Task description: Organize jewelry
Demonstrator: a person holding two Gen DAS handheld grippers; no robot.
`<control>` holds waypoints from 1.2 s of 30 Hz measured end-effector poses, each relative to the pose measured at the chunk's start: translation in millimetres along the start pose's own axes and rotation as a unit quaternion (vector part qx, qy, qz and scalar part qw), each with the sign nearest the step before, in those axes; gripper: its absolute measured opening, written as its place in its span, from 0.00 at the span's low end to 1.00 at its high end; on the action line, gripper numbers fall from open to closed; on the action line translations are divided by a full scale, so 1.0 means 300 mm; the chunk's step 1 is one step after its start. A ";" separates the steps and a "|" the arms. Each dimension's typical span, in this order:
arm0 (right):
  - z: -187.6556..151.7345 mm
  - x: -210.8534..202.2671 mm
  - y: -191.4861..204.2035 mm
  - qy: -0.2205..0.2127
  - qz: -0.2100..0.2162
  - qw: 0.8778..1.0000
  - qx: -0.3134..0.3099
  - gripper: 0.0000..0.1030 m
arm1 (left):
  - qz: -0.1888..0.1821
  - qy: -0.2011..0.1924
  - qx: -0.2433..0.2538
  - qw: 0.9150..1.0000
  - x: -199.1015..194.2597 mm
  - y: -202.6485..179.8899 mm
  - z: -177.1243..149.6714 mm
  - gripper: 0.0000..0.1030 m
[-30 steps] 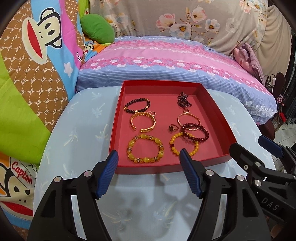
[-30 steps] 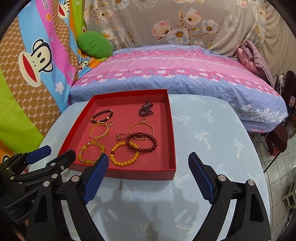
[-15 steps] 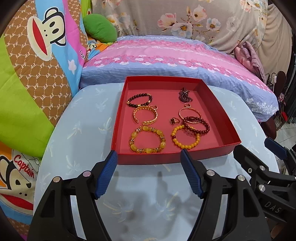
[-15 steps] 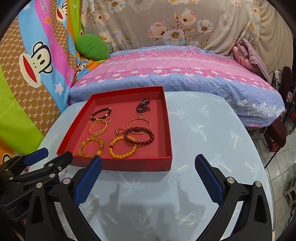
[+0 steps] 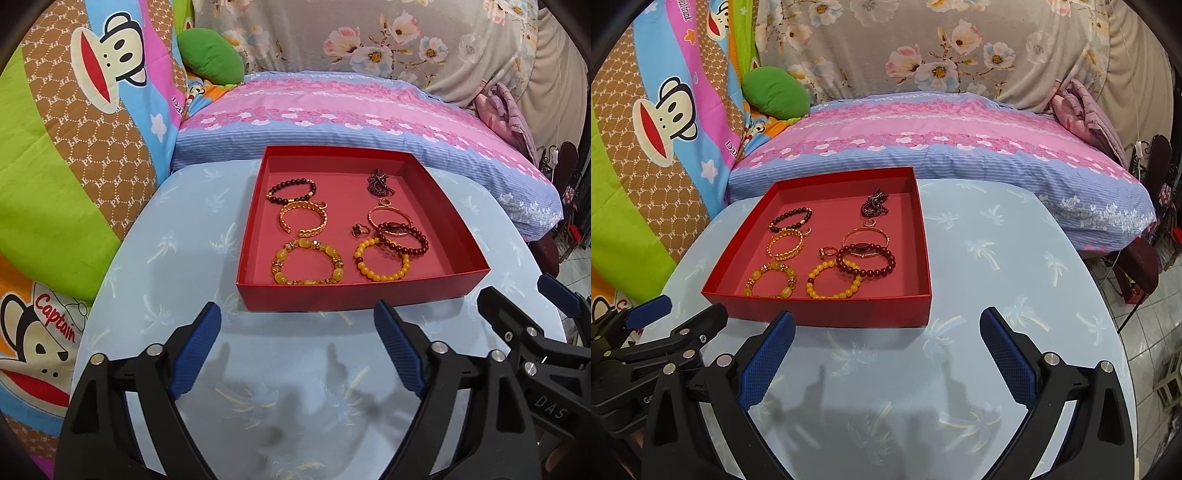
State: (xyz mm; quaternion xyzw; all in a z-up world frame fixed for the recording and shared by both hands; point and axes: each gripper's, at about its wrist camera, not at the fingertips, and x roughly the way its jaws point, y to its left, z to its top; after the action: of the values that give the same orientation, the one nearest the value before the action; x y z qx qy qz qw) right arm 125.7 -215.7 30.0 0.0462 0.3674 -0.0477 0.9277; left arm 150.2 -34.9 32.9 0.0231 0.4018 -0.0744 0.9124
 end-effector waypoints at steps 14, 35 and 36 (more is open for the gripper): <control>-0.025 0.003 -0.019 0.007 -0.011 1.000 0.005 0.94 | 0.018 0.012 -0.020 1.000 0.019 0.054 -0.032 0.86; -0.056 0.012 -0.047 -0.004 0.017 1.000 0.023 0.94 | 0.017 0.020 -0.018 1.000 0.040 0.051 -0.041 0.86; -0.056 0.013 -0.053 -0.004 0.017 0.999 0.028 0.94 | 0.017 0.020 -0.017 1.000 0.041 0.051 -0.040 0.86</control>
State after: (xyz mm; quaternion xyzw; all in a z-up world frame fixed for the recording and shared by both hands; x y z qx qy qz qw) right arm 115.3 -229.6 14.2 0.0779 0.3613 -0.0422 0.9282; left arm 152.1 -20.1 15.3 0.0159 0.4208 -0.0516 0.9056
